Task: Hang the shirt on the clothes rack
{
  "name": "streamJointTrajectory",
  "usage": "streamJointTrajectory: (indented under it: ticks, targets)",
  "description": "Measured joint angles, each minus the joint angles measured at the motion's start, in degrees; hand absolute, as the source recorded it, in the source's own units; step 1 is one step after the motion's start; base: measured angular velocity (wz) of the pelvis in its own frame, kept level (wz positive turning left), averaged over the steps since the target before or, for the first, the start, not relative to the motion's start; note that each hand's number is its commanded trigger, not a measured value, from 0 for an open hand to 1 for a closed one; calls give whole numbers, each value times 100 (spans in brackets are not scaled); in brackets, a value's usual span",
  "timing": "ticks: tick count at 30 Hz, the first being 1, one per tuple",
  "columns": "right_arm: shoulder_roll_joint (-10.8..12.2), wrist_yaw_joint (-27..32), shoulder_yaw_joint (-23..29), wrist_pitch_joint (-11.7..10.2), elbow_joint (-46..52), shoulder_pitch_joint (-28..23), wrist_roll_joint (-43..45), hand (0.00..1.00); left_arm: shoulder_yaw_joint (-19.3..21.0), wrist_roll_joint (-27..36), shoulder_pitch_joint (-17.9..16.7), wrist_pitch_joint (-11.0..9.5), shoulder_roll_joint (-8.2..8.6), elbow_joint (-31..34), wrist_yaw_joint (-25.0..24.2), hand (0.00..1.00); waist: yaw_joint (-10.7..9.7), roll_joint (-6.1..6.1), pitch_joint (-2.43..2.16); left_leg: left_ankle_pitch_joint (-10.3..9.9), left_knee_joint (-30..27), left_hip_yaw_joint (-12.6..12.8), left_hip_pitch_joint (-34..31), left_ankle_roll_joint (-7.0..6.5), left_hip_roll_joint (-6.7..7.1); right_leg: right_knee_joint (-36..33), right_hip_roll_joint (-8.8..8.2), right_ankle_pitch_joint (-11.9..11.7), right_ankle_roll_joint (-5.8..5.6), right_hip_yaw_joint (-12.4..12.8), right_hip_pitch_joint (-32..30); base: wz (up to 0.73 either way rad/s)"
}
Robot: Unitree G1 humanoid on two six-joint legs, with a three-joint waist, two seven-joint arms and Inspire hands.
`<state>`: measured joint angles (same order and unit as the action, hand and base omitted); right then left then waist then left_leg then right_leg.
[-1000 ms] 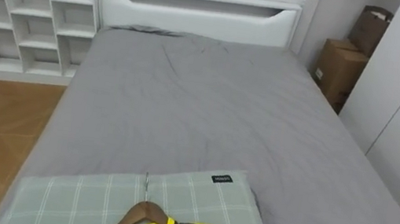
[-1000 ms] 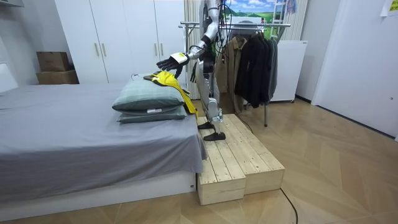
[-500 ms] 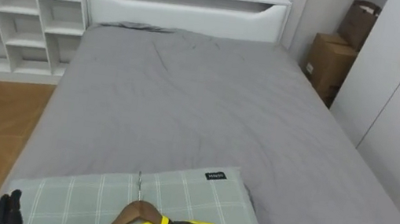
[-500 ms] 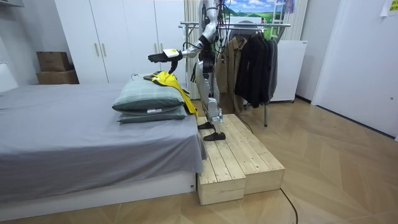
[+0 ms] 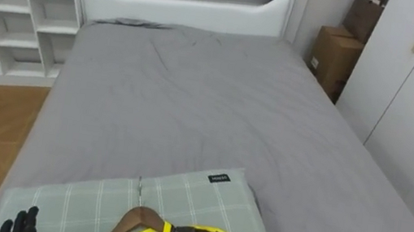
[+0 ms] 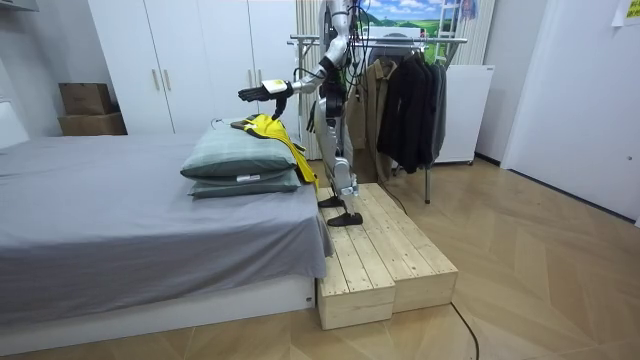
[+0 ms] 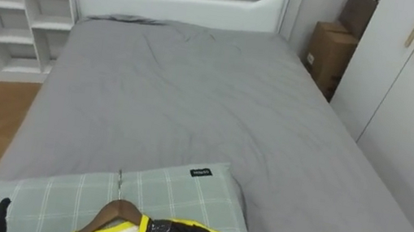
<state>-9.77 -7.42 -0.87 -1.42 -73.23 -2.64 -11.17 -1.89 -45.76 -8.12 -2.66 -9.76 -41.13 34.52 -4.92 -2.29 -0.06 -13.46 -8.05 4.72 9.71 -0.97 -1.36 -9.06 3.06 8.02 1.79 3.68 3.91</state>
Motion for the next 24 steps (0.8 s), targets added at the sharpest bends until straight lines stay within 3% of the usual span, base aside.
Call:
streamJointTrajectory:
  ticks: [8,18,24]
  targets:
    - [-81,-84,46,2,30,7,21,0,-84,8,284,20,-44,46,-279,0,-108,-81,13,1,-3,15,-5,0,-1,35,4,1,-1,22,-6,0]
    - [-104,-92,59,-59,29,-46,21,0,-154,7,359,12,-99,47,-431,0,-120,-27,13,2,-6,25,0,0,0,40,1,1,-1,27,-1,0]
    - [-187,-78,127,-55,19,-134,65,0,-154,10,379,12,-317,47,-524,0,-132,-23,16,2,-19,77,8,0,-2,26,5,1,-1,76,-9,-4]
